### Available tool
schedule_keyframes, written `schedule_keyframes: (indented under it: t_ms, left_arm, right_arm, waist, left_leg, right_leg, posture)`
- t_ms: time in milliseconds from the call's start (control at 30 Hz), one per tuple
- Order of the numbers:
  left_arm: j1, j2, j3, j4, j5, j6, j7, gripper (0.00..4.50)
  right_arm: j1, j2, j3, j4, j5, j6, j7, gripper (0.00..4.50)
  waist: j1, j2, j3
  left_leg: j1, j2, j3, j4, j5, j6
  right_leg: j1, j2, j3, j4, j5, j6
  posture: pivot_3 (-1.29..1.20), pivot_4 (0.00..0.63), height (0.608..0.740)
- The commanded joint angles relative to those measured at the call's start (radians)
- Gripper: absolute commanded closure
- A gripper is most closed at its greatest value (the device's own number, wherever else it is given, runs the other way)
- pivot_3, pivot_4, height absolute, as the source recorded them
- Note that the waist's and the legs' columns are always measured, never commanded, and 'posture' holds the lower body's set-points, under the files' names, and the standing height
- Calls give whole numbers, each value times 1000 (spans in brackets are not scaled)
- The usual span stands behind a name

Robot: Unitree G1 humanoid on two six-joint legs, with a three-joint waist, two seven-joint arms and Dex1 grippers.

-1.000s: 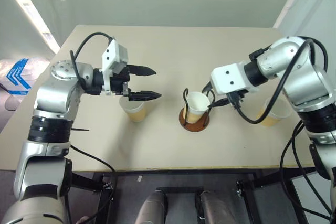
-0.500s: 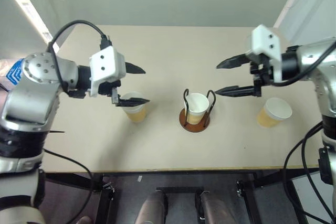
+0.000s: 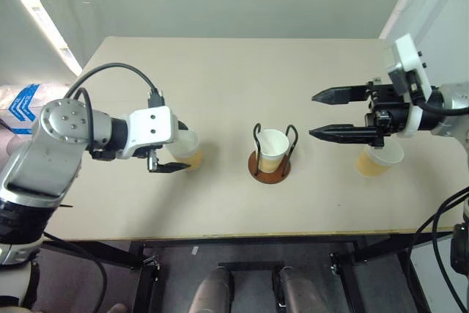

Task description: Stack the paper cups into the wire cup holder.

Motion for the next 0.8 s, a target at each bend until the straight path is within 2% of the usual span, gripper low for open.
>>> schedule_keyframes:
  t_ms: [33, 400, 500, 667, 800]
  left_arm:
    - [1, 11, -27, 33, 62, -58, 10, 0]
    - [-76, -78, -134, 217, 197, -197, 16, 0]
    - [-103, -110, -146, 265, 210, -221, 13, 601]
    - [-142, -169, -124, 287, 148, -227, -36, 2331]
    - [-178, -196, -115, 269, 86, -164, -87, 3723]
  right_arm:
    - [-3, -9, -26, -23, 43, -24, -22, 613]
    - [26, -41, -13, -40, 72, -48, -58, 613]
    - [38, -44, -17, -48, 80, -58, -66, 580]
    - [62, -58, -38, -41, 96, -76, -65, 580]
    - [81, -65, -58, -12, 110, -121, -36, 580]
  waist:
    - [2, 0, 0]
    - [4, 0, 0]
    - [3, 0, 0]
    - [4, 0, 0]
    - [5, 0, 0]
  left_leg:
    - [0, 0, 0, 0, 0, 0]
    - [-1, 0, 0, 0, -1, -1]
    - [-1, 0, 0, 0, -1, -1]
    - [-2, 0, 0, 1, -1, -1]
    - [-2, 0, 0, 1, -2, 0]
  right_leg:
    - [0, 0, 0, 0, 0, 0]
    - [-1, 0, 0, 0, 0, -1]
    - [-1, 0, 0, 0, 0, 0]
    - [-1, 0, 0, 0, 0, 0]
    - [-1, 0, -1, 0, 0, 0]
  posture:
    - [0, 150, 740]
    - [0, 150, 740]
    - [0, 150, 740]
    - [0, 150, 740]
    - [0, 150, 740]
